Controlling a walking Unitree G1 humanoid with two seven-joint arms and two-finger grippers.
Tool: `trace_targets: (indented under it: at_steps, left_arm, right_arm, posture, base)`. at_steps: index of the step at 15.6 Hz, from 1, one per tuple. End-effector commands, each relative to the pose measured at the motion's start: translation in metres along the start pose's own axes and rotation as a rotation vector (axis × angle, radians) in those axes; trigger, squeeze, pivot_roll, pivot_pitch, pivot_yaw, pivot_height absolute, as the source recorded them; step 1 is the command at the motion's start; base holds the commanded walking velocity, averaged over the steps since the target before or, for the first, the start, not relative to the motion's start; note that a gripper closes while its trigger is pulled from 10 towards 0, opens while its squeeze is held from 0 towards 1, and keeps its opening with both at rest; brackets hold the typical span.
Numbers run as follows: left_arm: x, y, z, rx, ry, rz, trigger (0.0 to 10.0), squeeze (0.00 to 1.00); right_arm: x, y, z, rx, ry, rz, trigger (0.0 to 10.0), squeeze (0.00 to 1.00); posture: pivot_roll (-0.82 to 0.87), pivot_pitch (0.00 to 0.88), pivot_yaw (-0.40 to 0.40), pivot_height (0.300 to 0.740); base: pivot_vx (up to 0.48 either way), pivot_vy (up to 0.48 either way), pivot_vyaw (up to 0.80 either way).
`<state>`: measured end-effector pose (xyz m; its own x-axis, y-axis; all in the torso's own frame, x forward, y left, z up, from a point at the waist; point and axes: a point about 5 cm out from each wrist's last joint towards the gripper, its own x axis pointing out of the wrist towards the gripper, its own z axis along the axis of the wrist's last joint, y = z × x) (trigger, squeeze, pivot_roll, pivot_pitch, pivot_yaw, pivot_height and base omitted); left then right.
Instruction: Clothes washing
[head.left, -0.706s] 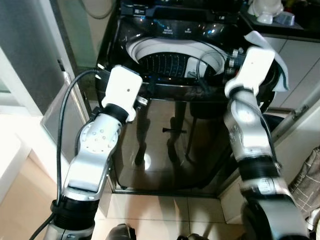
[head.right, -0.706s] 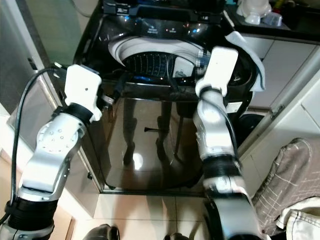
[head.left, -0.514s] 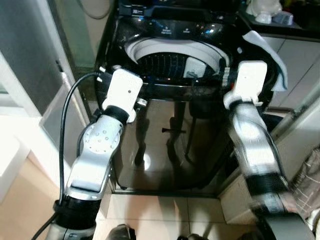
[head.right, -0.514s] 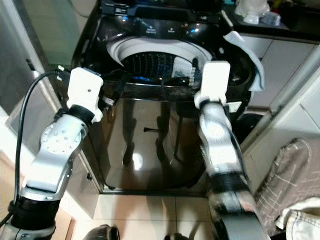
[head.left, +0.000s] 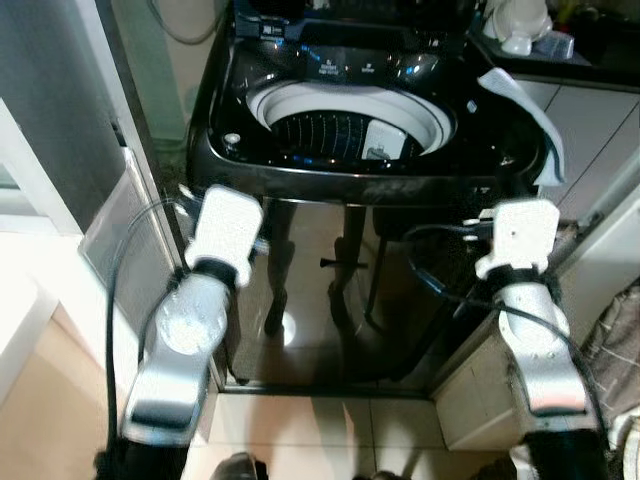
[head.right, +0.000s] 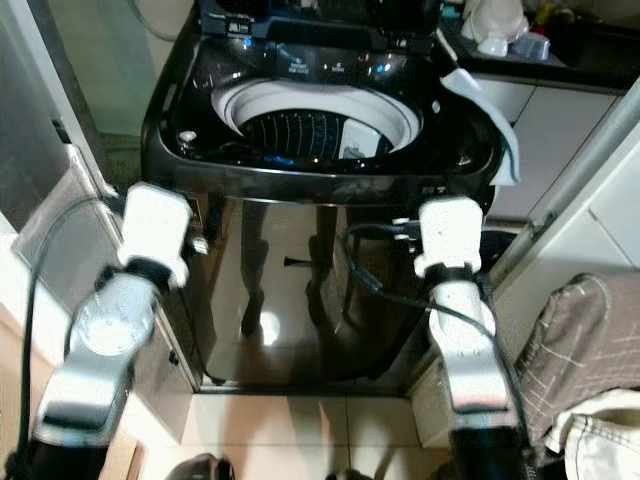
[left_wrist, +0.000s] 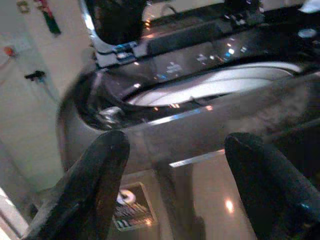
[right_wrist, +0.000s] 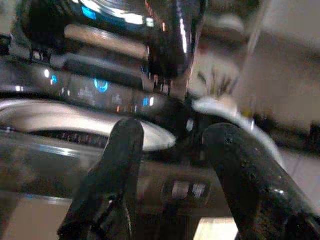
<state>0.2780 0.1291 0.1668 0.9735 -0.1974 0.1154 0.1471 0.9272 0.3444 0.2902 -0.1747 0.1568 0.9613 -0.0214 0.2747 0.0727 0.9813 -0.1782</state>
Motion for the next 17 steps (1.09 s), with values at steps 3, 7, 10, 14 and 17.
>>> trace_targets:
  at_steps: [3, 7, 10, 14, 17]
  left_arm:
    - [0.004, 0.000, 0.001, -0.012, -0.011, 0.035, 10.0, 0.00]
    - [0.012, 0.002, 0.001, -0.041, -0.015, 0.050, 10.0, 0.00]
    - [0.018, 0.000, 0.004, -0.057, -0.036, 0.034, 10.0, 0.00]
    - [0.021, -0.001, 0.005, -0.073, -0.044, 0.035, 10.0, 0.00]
    - [0.022, -0.002, 0.005, -0.074, -0.048, 0.031, 10.0, 0.00]
  right_arm:
    - [0.007, -0.002, 0.007, 0.037, 0.001, -0.043, 10.0, 0.00]
    - [0.025, 0.014, 0.004, 0.057, 0.020, 0.004, 10.0, 0.00]
    - [0.038, 0.017, 0.006, 0.029, 0.010, 0.032, 10.0, 0.00]
    - [0.047, 0.021, 0.018, -0.033, -0.064, 0.077, 10.0, 0.00]
    - [0.050, 0.022, 0.026, -0.060, -0.115, 0.087, 10.0, 0.00]
  posture:
    - [0.02, 0.000, -0.055, 0.740]
    - [0.01, 0.000, -0.044, 0.740]
    - [0.00, 0.000, -0.041, 0.740]
    - [-0.01, 0.000, -0.041, 0.740]
    - [-0.01, 0.000, -0.039, 0.740]
  base:
    - [0.000, 0.000, 0.00]
    - [-0.351, -0.211, 0.00]
    - [-0.189, -0.175, 0.00]
    - [0.000, 0.000, -0.29]
    - [0.000, 0.000, -0.75]
